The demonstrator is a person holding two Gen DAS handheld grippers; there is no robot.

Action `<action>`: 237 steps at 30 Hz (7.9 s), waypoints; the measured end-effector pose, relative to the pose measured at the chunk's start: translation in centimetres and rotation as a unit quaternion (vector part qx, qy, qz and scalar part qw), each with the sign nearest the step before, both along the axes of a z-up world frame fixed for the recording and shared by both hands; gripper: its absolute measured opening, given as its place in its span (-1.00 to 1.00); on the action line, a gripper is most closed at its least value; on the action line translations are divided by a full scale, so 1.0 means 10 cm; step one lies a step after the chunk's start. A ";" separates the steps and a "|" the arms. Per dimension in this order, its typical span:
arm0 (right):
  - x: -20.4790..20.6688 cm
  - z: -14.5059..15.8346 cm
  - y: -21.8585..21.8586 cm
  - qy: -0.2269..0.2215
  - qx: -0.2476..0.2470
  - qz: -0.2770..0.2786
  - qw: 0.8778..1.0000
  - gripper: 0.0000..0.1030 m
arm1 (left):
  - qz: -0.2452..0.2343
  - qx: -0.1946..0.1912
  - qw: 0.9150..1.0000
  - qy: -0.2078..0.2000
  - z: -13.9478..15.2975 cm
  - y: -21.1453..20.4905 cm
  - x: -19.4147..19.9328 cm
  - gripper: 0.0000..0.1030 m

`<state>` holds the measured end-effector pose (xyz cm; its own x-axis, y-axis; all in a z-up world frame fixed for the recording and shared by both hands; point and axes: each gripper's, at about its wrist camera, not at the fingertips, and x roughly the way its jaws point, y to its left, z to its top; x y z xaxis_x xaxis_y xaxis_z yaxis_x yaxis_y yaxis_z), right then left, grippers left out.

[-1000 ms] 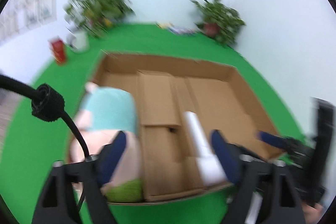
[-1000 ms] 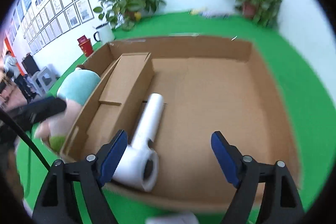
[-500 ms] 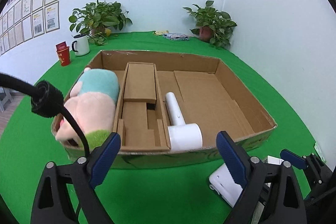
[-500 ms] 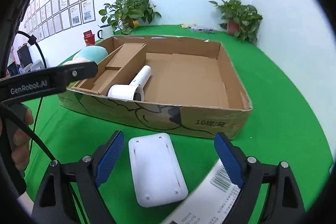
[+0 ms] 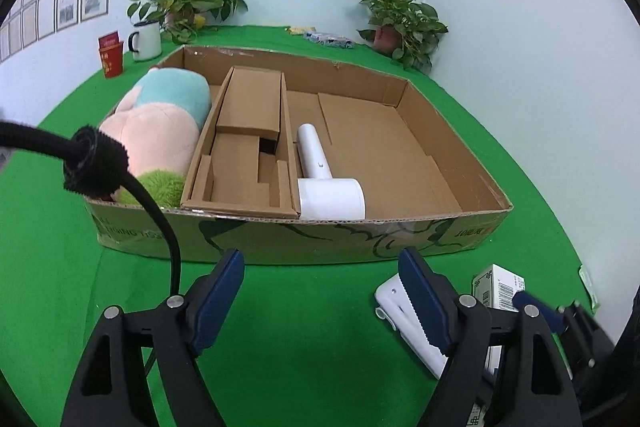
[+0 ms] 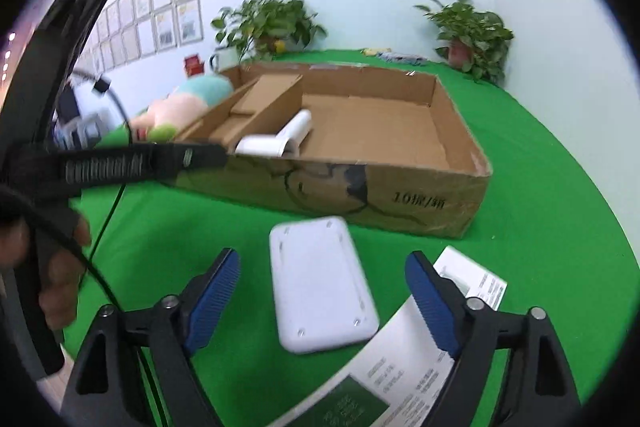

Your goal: Organize objects

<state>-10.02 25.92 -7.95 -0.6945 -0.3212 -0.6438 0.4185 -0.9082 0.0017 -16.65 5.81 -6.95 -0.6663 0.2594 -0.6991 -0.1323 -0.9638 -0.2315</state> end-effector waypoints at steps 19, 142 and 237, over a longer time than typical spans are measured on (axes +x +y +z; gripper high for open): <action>0.37 -0.43 0.05 -0.007 0.087 0.024 0.996 0.71 | -0.133 0.150 0.975 -0.093 -0.39 0.22 -0.10 0.52; -1.17 0.86 -0.41 -0.026 -0.041 0.032 0.998 0.36 | -0.150 0.139 0.977 -0.055 1.27 0.15 -1.47 -0.47; -0.48 0.38 -0.06 0.048 -0.040 -0.083 0.995 0.61 | 0.074 -0.122 0.983 0.115 0.36 0.00 -0.07 0.90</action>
<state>-14.87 25.32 -4.14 -0.7997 -0.2440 -0.5487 0.2644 -0.9634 0.0430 -17.40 5.78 -3.36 -0.8322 -0.0082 -0.5545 -0.0090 -0.9996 0.0283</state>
